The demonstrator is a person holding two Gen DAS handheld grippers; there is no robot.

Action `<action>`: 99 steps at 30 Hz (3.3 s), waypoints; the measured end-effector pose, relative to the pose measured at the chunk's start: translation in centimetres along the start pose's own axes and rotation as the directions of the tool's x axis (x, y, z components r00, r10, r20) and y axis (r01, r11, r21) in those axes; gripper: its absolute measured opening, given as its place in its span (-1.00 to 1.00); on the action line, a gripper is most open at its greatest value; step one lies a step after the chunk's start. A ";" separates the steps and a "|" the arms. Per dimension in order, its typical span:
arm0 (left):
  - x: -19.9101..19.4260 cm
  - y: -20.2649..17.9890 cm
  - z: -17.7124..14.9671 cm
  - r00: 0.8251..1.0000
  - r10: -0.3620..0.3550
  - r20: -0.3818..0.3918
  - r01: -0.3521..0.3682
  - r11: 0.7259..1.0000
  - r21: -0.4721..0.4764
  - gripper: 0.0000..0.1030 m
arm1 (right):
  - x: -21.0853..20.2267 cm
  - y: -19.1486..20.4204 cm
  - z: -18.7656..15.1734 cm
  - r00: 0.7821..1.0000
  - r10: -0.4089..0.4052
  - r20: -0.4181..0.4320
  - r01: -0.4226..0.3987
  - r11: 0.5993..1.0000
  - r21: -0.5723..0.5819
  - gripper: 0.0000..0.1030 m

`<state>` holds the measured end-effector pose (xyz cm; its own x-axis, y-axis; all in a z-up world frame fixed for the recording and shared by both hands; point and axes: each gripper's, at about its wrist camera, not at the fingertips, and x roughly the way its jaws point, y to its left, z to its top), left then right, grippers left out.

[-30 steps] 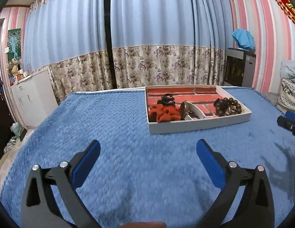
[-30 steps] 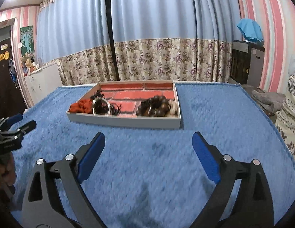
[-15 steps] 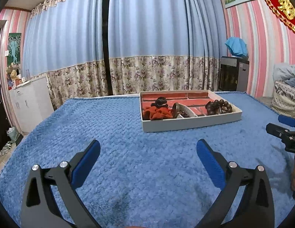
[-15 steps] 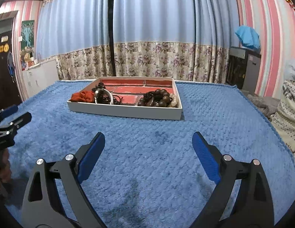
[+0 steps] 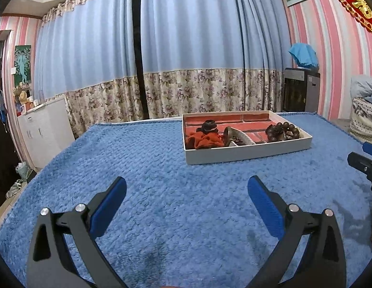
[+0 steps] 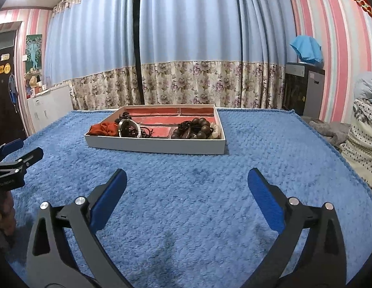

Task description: Organize jewelry

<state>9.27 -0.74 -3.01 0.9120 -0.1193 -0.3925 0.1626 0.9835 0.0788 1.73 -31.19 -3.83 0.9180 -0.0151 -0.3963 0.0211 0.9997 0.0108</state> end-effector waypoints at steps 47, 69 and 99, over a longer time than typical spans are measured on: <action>0.1 0.6 -0.1 1.000 0.022 0.003 -0.021 0.999 -0.033 0.91 | 0.1 0.2 0.0 1.000 -0.013 -0.007 0.013 1.000 0.005 0.91; 0.1 0.7 -0.1 1.000 0.025 0.003 -0.025 0.999 -0.035 0.91 | 0.1 0.1 0.0 1.000 -0.015 -0.009 0.015 1.000 0.005 0.91; 0.1 0.7 -0.2 1.000 0.026 0.003 -0.026 0.999 -0.036 0.91 | 0.1 0.0 0.0 1.000 -0.017 -0.009 0.017 1.000 0.006 0.91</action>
<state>9.46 0.00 -3.15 0.9168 -0.0944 -0.3880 0.1257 0.9905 0.0561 1.88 -31.17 -3.86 0.9139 -0.0321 -0.4047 0.0391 0.9992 0.0092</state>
